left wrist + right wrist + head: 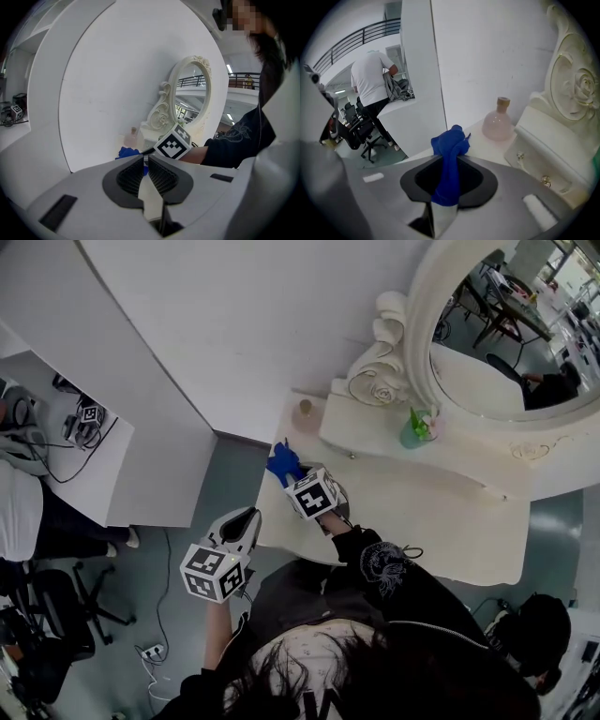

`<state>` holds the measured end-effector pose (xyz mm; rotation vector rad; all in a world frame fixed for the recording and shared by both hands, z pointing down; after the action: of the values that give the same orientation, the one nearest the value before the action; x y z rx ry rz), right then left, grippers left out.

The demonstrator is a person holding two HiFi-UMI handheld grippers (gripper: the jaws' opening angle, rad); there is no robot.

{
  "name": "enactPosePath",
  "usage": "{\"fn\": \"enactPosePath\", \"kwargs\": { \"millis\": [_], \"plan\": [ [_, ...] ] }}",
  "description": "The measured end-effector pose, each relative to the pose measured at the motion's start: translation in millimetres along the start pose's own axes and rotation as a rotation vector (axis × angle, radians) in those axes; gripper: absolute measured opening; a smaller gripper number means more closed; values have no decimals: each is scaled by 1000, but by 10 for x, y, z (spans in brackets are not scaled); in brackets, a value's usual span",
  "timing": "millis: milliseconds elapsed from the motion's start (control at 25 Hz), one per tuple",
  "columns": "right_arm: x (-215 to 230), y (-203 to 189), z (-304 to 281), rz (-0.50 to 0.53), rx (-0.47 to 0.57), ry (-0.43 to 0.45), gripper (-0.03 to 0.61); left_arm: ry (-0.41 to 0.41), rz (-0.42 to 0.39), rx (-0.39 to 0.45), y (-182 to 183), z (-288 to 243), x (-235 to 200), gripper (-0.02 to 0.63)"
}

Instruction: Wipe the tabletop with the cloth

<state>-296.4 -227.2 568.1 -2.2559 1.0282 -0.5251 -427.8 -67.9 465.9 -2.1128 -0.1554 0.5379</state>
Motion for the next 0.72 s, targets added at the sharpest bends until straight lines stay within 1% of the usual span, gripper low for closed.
{"fn": "enactPosePath", "kwargs": {
  "millis": [120, 360, 480, 720],
  "plan": [
    [57, -157, -123, 43, -54, -44, 87, 10, 10, -6, -35, 39, -28, 8],
    [263, -310, -9, 67, -49, -110, 87, -27, -1, -23, -32, -73, 38, 8],
    [423, -432, 115, 50, -46, -151, 87, -66, -16, -28, 1, -190, 144, 9],
    [802, -748, 444, -21, -51, -216, 87, -148, -52, -42, 41, -457, 452, 9]
  ]
}}
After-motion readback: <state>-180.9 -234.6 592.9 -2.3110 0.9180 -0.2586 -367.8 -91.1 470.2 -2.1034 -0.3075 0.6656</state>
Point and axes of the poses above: the fingertips, and each gripper's own axes: z backward along the fingers, x to its right, y out of its top, the point moved 9 cm from there along z, backward along the fingers, and after that the axes turned 1 degree about -x, right-handed, at the moved point
